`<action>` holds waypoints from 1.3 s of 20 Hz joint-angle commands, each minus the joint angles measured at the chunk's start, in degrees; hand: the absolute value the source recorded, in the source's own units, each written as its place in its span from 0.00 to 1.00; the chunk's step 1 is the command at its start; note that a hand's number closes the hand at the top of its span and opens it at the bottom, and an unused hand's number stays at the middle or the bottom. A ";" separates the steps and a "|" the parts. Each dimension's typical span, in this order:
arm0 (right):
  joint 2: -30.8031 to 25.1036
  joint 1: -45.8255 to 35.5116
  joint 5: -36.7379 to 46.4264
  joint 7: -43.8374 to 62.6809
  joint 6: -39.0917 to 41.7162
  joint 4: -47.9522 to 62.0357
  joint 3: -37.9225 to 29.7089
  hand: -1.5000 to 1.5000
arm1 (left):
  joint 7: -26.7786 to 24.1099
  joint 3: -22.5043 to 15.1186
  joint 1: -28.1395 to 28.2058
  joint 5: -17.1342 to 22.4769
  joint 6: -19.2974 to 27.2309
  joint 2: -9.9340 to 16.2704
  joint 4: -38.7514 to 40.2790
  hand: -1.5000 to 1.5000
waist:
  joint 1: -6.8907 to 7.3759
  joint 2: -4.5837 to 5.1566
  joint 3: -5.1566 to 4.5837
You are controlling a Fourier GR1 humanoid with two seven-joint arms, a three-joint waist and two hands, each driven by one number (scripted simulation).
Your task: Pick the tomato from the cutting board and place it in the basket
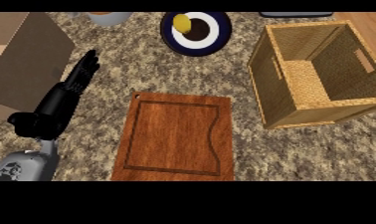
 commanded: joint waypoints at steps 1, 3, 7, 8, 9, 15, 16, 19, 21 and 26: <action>-1.25 1.77 1.81 -2.10 -5.37 -18.00 0.27 1.00 | -0.82 0.50 0.67 0.39 -0.41 0.04 0.52 0.50 | -0.53 -0.17 -0.07; 0.92 2.87 3.94 -2.41 -8.84 -16.93 0.05 1.00 | -0.94 0.61 2.51 0.20 -0.60 0.71 -0.47 0.50 | -0.73 -0.70 -0.04; -0.08 4.12 4.39 -2.25 -10.11 -17.99 -0.99 1.00 | -0.80 0.01 2.13 0.01 -0.34 -0.26 0.18 0.50 | -1.58 -0.54 -0.12; -0.57 3.36 3.35 -2.30 -10.12 -18.41 -2.68 1.00 | -0.31 0.66 1.61 -0.13 0.03 0.13 0.57 0.50 | -1.30 -0.30 -0.11; -0.11 3.51 2.89 -1.76 -9.97 -18.67 -3.26 1.00 | 0.11 0.47 1.48 0.00 -0.19 0.25 -0.32 0.50 | -1.19 -0.38 -0.11; -0.72 2.34 7.15 1.66 -7.00 -18.16 -8.19 1.00 | 0.41 0.34 1.59 -0.44 0.54 -0.23 -1.33 0.50 | -1.12 -0.41 -0.22; -0.66 2.08 7.48 2.25 -6.11 -18.26 -8.80 1.00 | 0.83 0.78 0.46 -0.67 1.04 -0.27 -0.13 0.50 | -1.62 -0.18 -0.26; 1.69 2.01 8.79 3.24 -6.74 -17.47 -10.49 1.00 | -0.31 0.57 1.69 -0.53 0.58 -0.42 -0.40 0.50 | -1.19 -0.10 -0.27; 2.73 1.98 8.49 3.41 -6.34 -17.26 -10.83 1.00 | 0.87 0.43 0.34 -0.37 0.76 -0.71 -0.75 0.50 | -0.95 0.14 -0.21; 5.54 0.84 10.97 5.23 -7.18 -14.26 -15.92 1.00 | -1.13 0.60 1.37 -0.51 -0.16 -0.13 -0.41 0.50 | -0.44 0.46 -0.31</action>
